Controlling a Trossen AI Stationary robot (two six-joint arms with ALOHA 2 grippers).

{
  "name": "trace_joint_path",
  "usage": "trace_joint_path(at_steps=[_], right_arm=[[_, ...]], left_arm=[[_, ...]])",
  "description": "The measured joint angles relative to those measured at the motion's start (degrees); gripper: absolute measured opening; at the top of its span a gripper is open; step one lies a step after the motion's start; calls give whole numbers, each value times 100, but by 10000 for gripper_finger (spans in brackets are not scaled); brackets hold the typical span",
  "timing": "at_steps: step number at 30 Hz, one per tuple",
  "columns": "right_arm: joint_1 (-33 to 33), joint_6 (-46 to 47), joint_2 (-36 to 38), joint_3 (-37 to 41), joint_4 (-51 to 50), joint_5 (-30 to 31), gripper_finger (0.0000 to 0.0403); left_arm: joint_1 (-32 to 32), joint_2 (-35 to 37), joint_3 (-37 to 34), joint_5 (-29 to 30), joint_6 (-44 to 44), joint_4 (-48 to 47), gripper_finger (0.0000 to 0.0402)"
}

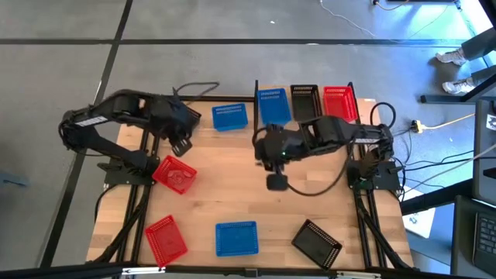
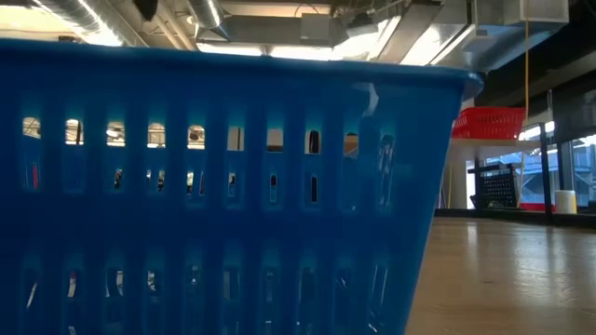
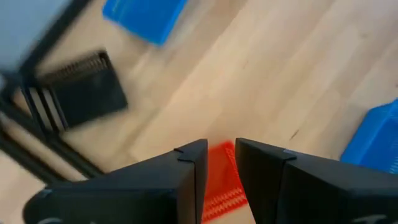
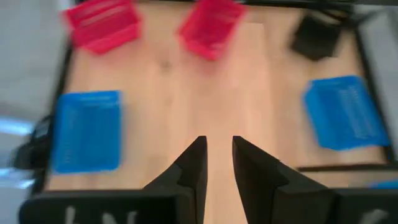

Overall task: Stack baskets on shelf by color
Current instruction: Stack the top red bin on the red bin on the shelf

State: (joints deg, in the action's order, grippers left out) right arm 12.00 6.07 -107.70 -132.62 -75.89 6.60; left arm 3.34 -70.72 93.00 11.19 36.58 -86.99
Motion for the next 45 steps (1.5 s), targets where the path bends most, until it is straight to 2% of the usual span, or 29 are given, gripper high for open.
trace_joint_path(at_steps=[3,7,13,20,32,41,45], right_arm=[[118,-199,29,0,-42,-454,74],[266,-377,174,0,-141,-668,74],[344,-445,431,-2,-234,-668,74],[348,-509,571,-2,-239,-670,74],[349,-484,574,-2,-265,-672,74],[339,-488,640,-2,-261,-670,74],[339,-488,663,-2,-261,-670,74]], left_arm=[[-189,7,-535,-371,795,-38,74],[-619,7,-1341,-641,1547,161,74],[-1181,2,-2486,-1073,2266,1633,74],[-1661,-66,-3419,-1021,2749,2658,74],[-1845,-210,-4292,-875,3060,3415,74],[-1843,-210,-4544,-726,3188,3435,74],[-1843,-210,-4696,-727,3221,3758,74]])
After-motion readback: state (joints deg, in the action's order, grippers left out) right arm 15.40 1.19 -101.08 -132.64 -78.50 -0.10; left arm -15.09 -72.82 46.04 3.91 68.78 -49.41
